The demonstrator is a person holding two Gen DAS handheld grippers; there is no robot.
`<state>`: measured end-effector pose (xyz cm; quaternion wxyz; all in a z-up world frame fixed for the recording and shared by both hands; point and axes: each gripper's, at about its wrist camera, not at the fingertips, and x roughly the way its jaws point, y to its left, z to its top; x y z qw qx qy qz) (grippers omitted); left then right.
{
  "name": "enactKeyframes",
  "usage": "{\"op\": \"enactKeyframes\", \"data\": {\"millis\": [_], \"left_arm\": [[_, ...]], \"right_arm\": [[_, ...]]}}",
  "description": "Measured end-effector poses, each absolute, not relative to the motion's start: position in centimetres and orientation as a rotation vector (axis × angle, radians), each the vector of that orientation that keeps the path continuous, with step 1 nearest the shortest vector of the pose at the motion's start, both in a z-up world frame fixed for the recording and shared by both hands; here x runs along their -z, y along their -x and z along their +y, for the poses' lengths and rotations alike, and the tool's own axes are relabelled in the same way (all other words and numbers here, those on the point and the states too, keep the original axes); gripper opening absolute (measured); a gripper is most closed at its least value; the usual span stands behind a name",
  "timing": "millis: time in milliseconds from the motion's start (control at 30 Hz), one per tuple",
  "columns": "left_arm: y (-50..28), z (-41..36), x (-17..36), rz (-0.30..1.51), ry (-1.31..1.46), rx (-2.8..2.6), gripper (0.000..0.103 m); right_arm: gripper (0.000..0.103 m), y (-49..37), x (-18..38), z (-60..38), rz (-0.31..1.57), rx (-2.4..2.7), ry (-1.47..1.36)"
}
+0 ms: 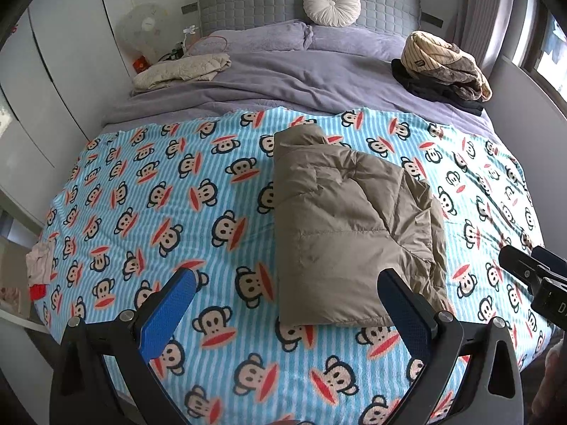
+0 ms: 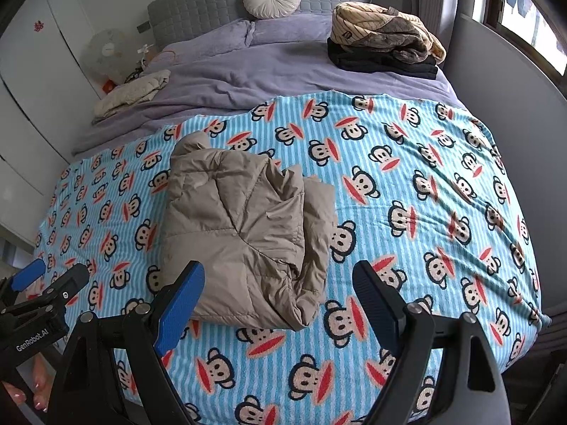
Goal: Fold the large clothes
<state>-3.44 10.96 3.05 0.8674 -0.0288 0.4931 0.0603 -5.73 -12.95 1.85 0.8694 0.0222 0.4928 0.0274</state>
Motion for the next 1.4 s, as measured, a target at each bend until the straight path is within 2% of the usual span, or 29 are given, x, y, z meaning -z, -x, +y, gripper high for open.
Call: {"op": "enactKeyframes", "data": {"millis": [1400], "left_arm": [[3.27, 10.92, -2.78, 1.039, 0.062, -0.123, 0.103]], "right_arm": [[0.087, 5.35, -1.10, -12.57, 1.055, -0.064, -0.056]]}}
